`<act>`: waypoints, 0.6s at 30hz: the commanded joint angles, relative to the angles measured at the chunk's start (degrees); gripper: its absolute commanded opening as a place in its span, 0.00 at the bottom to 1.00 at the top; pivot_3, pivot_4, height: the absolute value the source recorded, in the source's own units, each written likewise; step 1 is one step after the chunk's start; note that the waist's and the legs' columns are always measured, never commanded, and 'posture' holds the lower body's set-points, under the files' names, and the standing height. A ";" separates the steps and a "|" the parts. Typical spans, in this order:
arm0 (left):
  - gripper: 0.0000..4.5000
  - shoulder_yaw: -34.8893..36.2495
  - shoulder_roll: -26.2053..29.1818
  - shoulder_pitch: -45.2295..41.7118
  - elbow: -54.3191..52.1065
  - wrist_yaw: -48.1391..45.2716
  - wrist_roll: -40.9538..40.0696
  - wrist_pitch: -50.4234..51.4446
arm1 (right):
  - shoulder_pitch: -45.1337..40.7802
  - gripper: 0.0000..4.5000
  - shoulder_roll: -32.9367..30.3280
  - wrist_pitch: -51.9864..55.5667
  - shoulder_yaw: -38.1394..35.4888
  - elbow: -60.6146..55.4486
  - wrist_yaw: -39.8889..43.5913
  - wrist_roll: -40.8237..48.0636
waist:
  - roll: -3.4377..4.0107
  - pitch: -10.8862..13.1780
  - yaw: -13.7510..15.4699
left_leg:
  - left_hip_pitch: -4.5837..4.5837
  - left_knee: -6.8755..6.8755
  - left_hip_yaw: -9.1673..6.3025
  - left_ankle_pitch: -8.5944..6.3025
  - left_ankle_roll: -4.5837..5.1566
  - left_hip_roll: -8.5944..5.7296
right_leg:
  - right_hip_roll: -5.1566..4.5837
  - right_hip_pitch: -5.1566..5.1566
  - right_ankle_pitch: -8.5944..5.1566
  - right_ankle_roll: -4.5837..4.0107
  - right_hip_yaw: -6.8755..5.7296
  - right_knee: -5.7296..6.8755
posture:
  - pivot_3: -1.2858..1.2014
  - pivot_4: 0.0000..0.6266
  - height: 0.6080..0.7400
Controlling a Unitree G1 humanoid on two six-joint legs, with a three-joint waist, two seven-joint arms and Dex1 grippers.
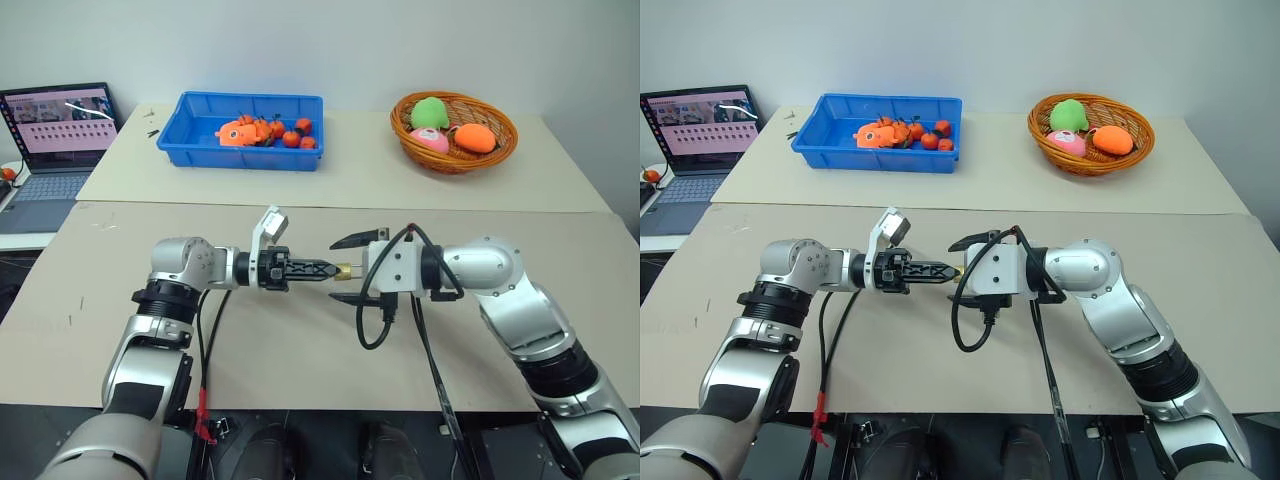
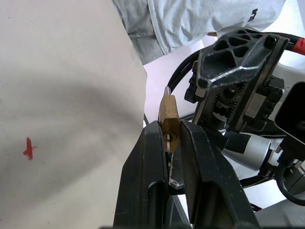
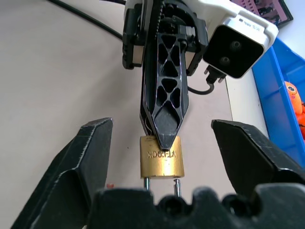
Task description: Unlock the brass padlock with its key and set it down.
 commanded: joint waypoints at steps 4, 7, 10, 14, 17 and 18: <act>0.00 0.83 0.85 0.38 -1.56 0.13 -0.37 -1.03 | 3.83 0.86 -7.45 -6.26 -6.24 4.24 1.20 0.42 | -0.01 0.01 0.37 | 0.00 0.01 -0.02 0.00 0.00 -0.02 | -0.01 0.07 0.00 0.01 -0.03 -0.04 | 0.52 0.24 0.64; 0.00 0.83 1.53 0.70 -1.16 0.29 0.02 -1.80 | 6.18 0.86 -10.85 -7.66 -9.08 5.14 1.75 1.85 | -0.02 0.01 0.20 | 0.01 0.00 -0.01 0.00 0.00 -0.03 | -0.04 0.06 0.00 0.01 -0.02 -0.04 | 0.52 0.24 0.64; 0.00 1.16 1.63 0.92 -1.22 0.57 -0.41 -1.64 | 7.35 0.86 -11.51 -7.20 -10.29 3.95 0.94 2.14 | -0.02 0.01 -0.26 | 0.05 -0.02 0.01 0.00 0.00 0.03 | -0.01 0.04 0.00 0.00 0.00 -0.02 | 0.52 0.24 0.64; 0.00 1.33 1.31 1.20 -2.00 1.05 -0.89 -1.13 | 10.80 0.86 -11.13 -7.00 -9.75 2.59 -1.61 -0.52 | -0.02 0.01 -0.04 | 0.09 0.00 0.01 0.00 0.00 0.04 | -0.02 0.05 -0.01 0.00 0.03 -0.02 | 0.52 0.24 0.64; 0.00 1.21 1.31 1.23 -1.83 1.04 -0.85 -1.41 | 14.62 0.86 -9.65 -6.24 -7.99 0.47 -3.90 -2.25 | -0.02 0.01 0.14 | 0.05 0.00 0.01 0.00 0.00 0.02 | -0.04 0.05 -0.01 0.00 0.02 -0.02 | 0.52 0.24 0.64; 0.00 1.21 1.32 1.22 -1.81 1.03 -0.86 -1.39 | 15.48 0.86 -9.26 -6.50 -7.58 0.52 -4.63 -3.01 | -0.02 0.01 0.16 | 0.06 0.01 -0.01 0.00 0.00 0.03 | -0.03 0.07 -0.01 0.01 0.01 -0.01 | 0.52 0.24 0.64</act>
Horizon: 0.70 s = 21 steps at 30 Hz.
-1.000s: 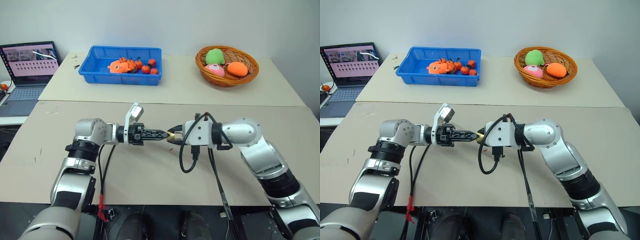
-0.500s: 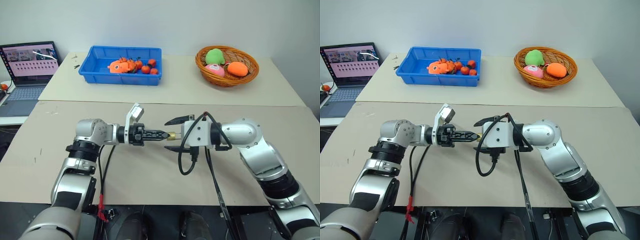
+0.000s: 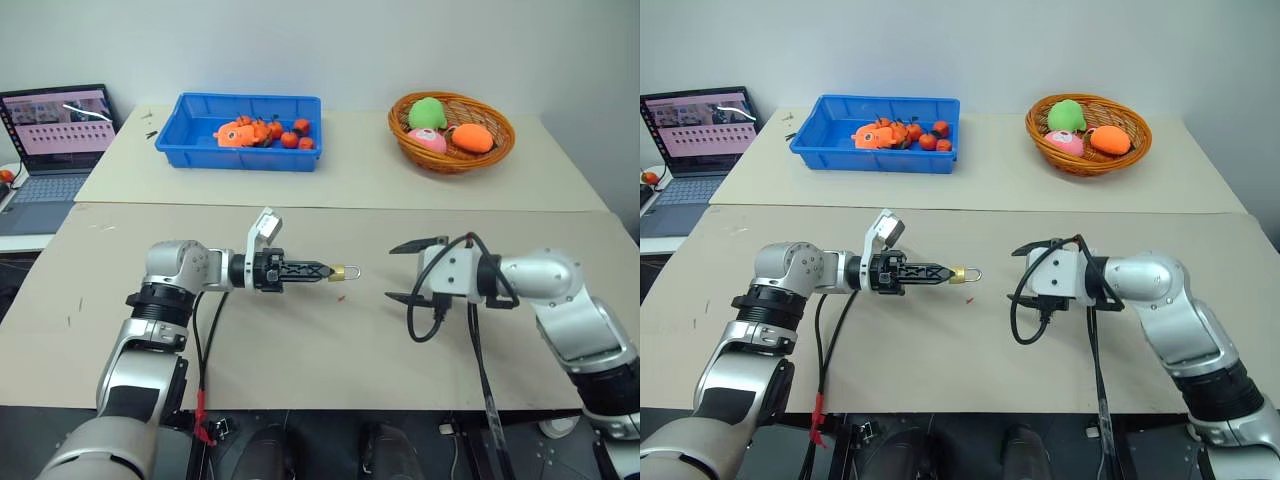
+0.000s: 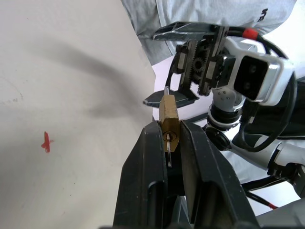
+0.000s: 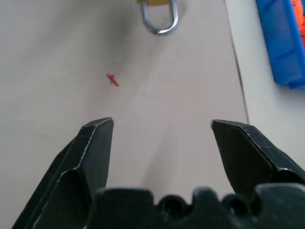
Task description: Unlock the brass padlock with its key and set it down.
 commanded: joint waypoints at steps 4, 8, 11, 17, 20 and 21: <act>0.00 0.97 0.08 0.09 -1.26 -0.04 -0.80 -0.27 | 6.29 0.75 3.40 -1.33 1.72 -1.99 -7.28 -5.49 | 0.00 0.00 0.01 | -0.02 0.04 0.01 0.00 0.00 -0.02 | -0.01 -0.01 0.00 0.01 0.00 0.00 | 0.52 0.24 0.64; 0.00 1.02 0.13 0.19 -1.41 0.12 -0.83 -0.31 | 9.23 0.46 5.12 -2.52 1.70 -1.71 -12.91 -9.91 | 0.00 0.00 -0.03 | 0.01 0.09 -0.01 0.00 0.00 0.00 | -0.01 0.00 -0.03 0.02 0.01 -0.01 | 0.52 0.24 0.64; 0.00 1.00 0.03 0.20 -1.11 0.11 -0.71 -0.65 | 9.71 0.23 7.15 -1.66 1.78 -2.72 -15.82 -11.56 | 0.00 0.00 -0.16 | 0.01 0.13 0.00 0.00 0.00 0.00 | -0.01 -0.01 -0.03 0.02 0.03 0.00 | 0.52 0.24 0.64; 0.00 0.90 -0.33 0.30 -0.84 0.11 -0.60 -0.99 | 9.81 0.01 10.55 -2.40 4.33 -2.75 -21.65 -17.73 | 0.00 0.00 -0.11 | 0.02 0.15 0.00 0.00 -0.01 0.00 | -0.01 -0.02 -0.05 0.01 0.04 0.00 | 0.52 0.24 0.64; 0.00 1.55 -0.98 0.05 -0.51 0.77 -1.10 -0.21 | 10.93 0.01 11.51 -7.71 6.54 -0.11 -29.45 -25.66 | 0.00 0.00 -0.12 | 0.01 0.14 0.00 0.00 -0.01 0.00 | -0.01 -0.03 -0.05 0.01 0.04 0.00 | 0.52 0.24 0.64; 0.00 1.83 -1.17 -0.10 -0.28 1.00 -1.28 0.16 | 11.43 0.01 11.53 -9.35 6.80 0.53 -31.53 -27.33 | 0.00 0.00 -0.12 | 0.01 0.14 0.01 0.00 -0.01 0.00 | -0.01 -0.03 -0.06 0.01 0.04 0.02 | 0.52 0.24 0.64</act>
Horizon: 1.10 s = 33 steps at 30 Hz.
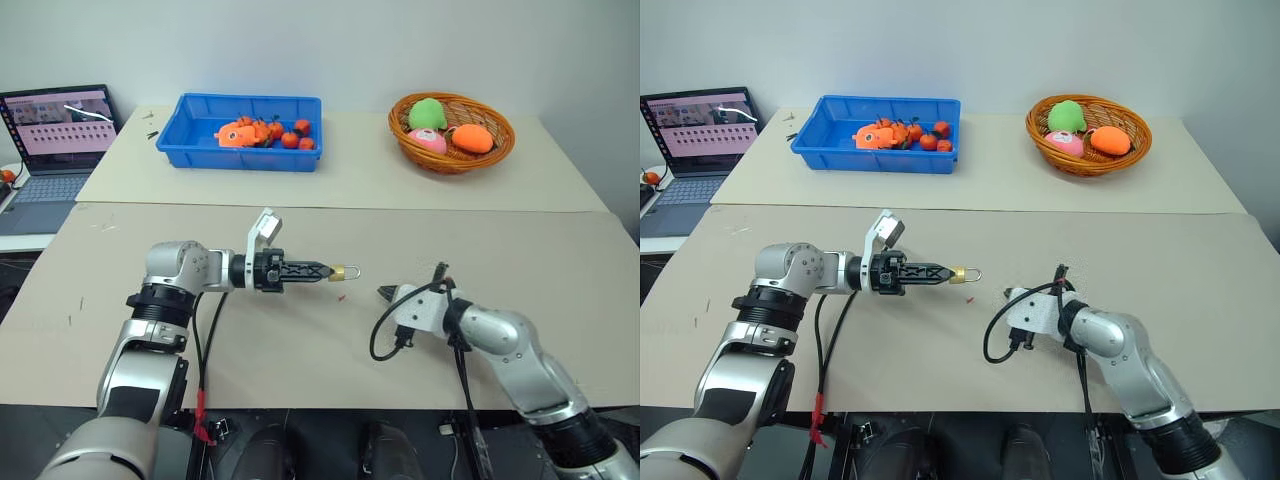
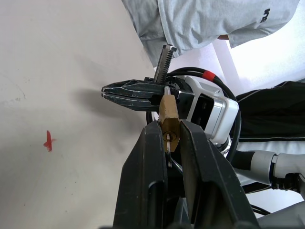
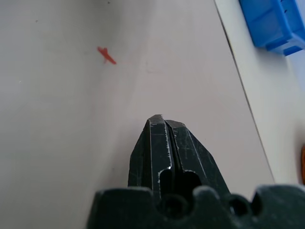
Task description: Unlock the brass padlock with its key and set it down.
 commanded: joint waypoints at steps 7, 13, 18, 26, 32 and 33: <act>0.00 3.23 -1.45 -1.51 2.04 1.56 -1.92 2.93 | 6.16 0.01 0.08 -14.75 1.60 5.62 -28.59 -22.86 | 0.00 0.00 0.02 | -0.03 0.00 0.01 0.00 -0.01 -0.01 | -0.02 -0.05 -0.26 0.31 0.01 0.07 | 0.52 0.24 0.64; 0.00 3.77 -2.24 -1.71 1.67 2.57 -2.15 3.69 | 7.89 0.01 2.54 -14.87 2.26 6.16 -38.05 -31.11 | 0.00 0.00 -0.30 | 0.03 0.04 0.04 0.03 -0.06 0.00 | -0.03 -0.06 -0.34 0.39 0.09 0.13 | 0.52 0.24 0.64; 0.00 4.65 -2.62 -2.69 2.76 3.02 -2.39 4.24 | 7.28 0.01 3.86 -17.36 3.51 4.26 -36.83 -31.89 | 0.00 0.00 -0.22 | 0.04 0.18 0.01 0.05 -0.10 0.01 | -0.03 -0.06 -0.38 0.38 0.10 0.28 | 0.52 0.24 0.64; 0.00 7.55 -4.09 -4.62 5.69 4.46 -3.63 7.95 | 5.80 0.01 2.75 -20.09 1.90 1.82 -34.62 -30.31 | 0.00 0.00 -0.08 | 0.00 0.21 -0.02 0.05 -0.09 -0.01 | -0.03 -0.06 -0.38 0.38 0.08 0.28 | 0.52 0.24 0.64; 0.00 7.47 -3.80 -3.88 5.18 4.62 -3.69 8.37 | 3.24 0.01 1.76 -19.90 -1.23 0.56 -32.54 -29.30 | 0.00 0.00 -0.08 | 0.02 0.22 -0.02 0.05 -0.09 0.00 | -0.03 -0.06 -0.38 0.37 0.09 0.30 | 0.52 0.24 0.64; 0.00 7.47 -3.77 -3.81 5.16 4.62 -3.69 8.35 | 2.89 0.01 1.64 -19.88 -1.67 0.43 -32.15 -29.13 | 0.00 0.00 -0.08 | 0.02 0.22 -0.02 0.05 -0.09 0.00 | -0.02 -0.06 -0.38 0.37 0.09 0.30 | 0.52 0.24 0.64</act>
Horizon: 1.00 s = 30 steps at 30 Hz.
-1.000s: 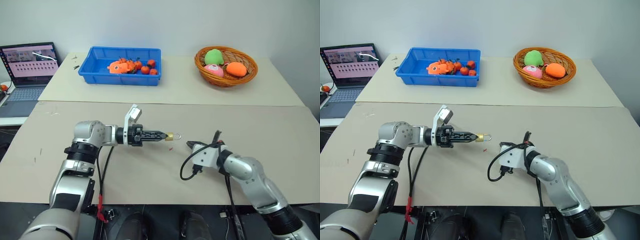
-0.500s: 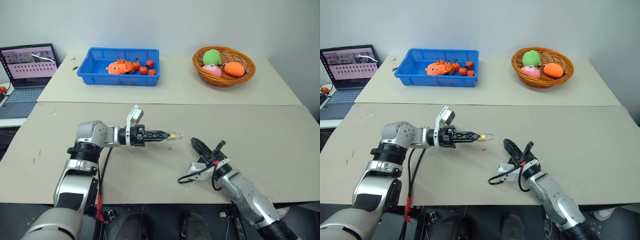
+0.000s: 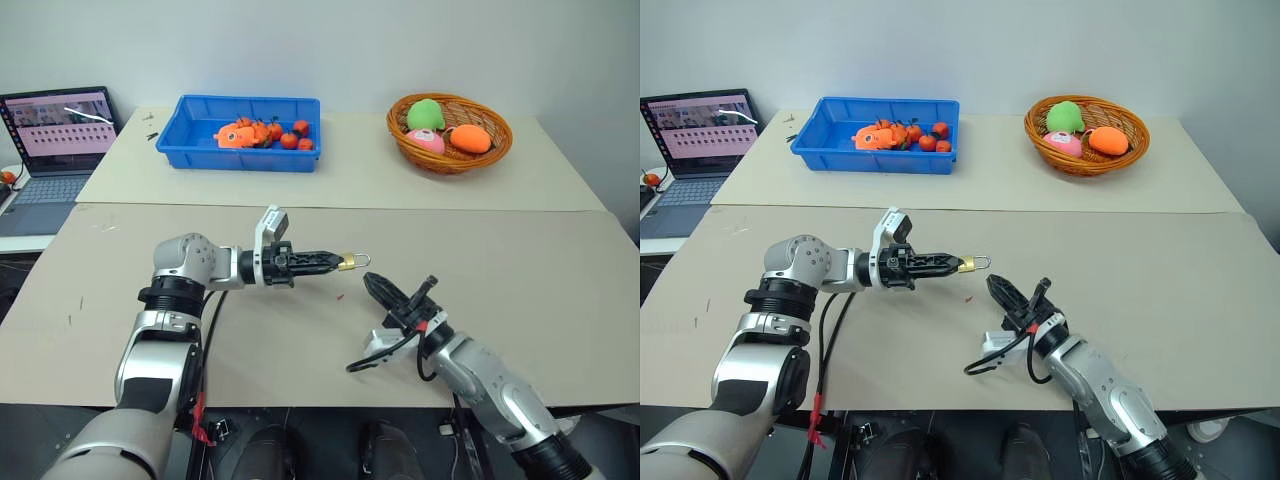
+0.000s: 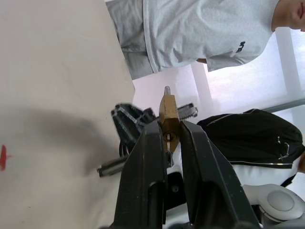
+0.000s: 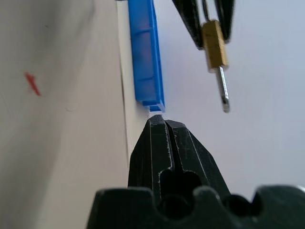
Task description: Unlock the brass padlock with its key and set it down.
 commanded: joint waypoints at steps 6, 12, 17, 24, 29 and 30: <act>0.00 0.79 0.29 -0.27 -1.22 -0.26 -1.08 -0.11 | -2.44 0.01 -1.01 -1.27 -3.42 -4.09 2.72 1.86 | 0.00 0.00 0.00 | 0.00 -0.01 0.00 0.00 0.00 0.00 | 0.00 0.00 0.00 -0.01 -0.01 -0.01 | 0.52 0.24 0.64; 0.00 1.25 0.21 -0.46 -1.14 -0.11 -1.29 -0.12 | -1.52 0.01 -0.69 -2.37 -2.76 -3.79 5.04 3.82 | 0.00 0.00 -0.01 | 0.00 -0.01 0.00 0.00 0.00 0.00 | 0.00 0.00 0.00 -0.01 0.00 0.00 | 0.52 0.24 0.64; 0.00 1.08 0.34 -0.19 -1.80 -0.01 -1.37 0.00 | -0.39 0.01 -1.31 -3.71 -2.40 -1.53 4.41 3.39 | 0.00 0.00 0.00 | 0.00 -0.01 0.01 0.00 0.00 -0.01 | 0.00 0.00 0.00 -0.01 -0.01 -0.01 | 0.52 0.24 0.64; 0.00 1.16 0.46 -0.13 -1.92 0.09 -1.47 -0.15 | -1.30 0.01 -0.60 -3.57 -2.77 -2.74 5.57 3.82 | 0.00 0.00 -0.05 | 0.00 0.00 0.00 0.00 0.00 0.00 | 0.00 0.00 0.00 -0.01 0.00 0.01 | 0.52 0.24 0.64; 0.00 1.18 0.46 -0.22 -1.90 0.14 -1.48 -0.15 | -2.09 0.01 -0.04 -3.15 -2.90 -4.42 6.85 4.12 | 0.00 0.00 -0.01 | 0.00 0.00 0.00 0.00 0.00 0.00 | 0.00 0.00 0.00 -0.01 0.00 0.00 | 0.52 0.24 0.64; 0.00 1.20 0.44 -0.26 -1.79 0.15 -1.45 -0.21 | -2.27 0.01 0.28 -2.92 -2.84 -5.13 7.30 4.27 | 0.00 0.00 -0.01 | 0.00 0.00 0.00 0.00 0.00 0.00 | 0.00 0.00 0.00 -0.01 0.00 0.00 | 0.52 0.24 0.64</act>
